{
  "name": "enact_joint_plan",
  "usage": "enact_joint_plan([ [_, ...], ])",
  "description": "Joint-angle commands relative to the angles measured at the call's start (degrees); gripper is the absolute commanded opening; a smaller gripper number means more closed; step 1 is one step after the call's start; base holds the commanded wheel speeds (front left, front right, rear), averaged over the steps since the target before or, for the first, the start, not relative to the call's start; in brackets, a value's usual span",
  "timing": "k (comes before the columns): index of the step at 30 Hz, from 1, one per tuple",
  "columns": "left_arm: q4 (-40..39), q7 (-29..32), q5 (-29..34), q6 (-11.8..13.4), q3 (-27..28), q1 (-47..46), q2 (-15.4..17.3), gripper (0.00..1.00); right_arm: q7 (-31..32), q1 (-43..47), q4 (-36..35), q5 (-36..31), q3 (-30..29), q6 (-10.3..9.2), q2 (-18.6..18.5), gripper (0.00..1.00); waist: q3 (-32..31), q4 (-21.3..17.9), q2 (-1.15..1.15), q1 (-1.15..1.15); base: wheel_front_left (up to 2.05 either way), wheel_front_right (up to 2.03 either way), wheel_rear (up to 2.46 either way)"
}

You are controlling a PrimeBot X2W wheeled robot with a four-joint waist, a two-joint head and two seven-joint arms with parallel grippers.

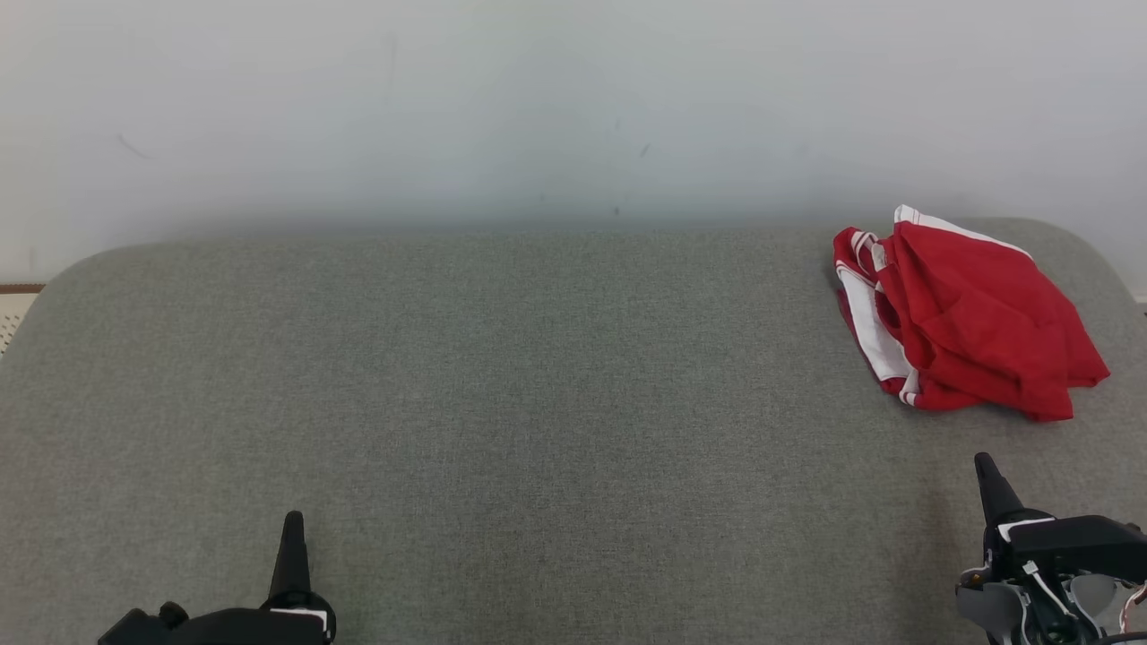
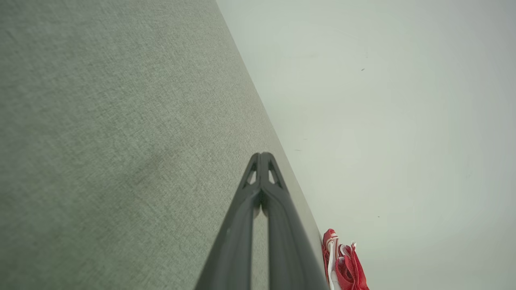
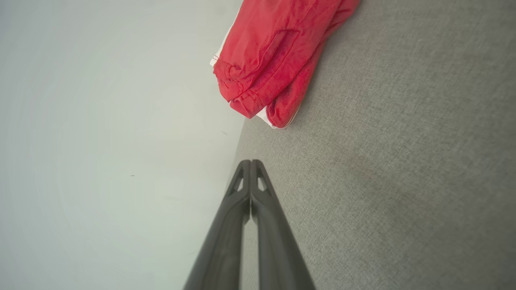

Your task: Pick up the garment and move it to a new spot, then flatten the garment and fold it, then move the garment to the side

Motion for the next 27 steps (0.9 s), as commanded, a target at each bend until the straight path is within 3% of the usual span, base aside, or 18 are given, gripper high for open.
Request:
enact_joint_plan([
  [1,0.46,0.27,-2.11,-0.6,0.19,-1.73,-0.02,0.0,0.64,-1.58,0.33,2.05,-0.62,-0.02,-0.58,0.0,0.07,0.02,0.0,0.0,0.0,0.0,0.0],
  [27,5.21,0.97,-14.14,-3.15,0.21,-5.98,-1.04,0.0,4.67,-5.66,4.91,14.36,-4.36,-0.02,-0.86,0.0,0.85,0.21,0.0,0.0,0.0,0.0,0.0],
])
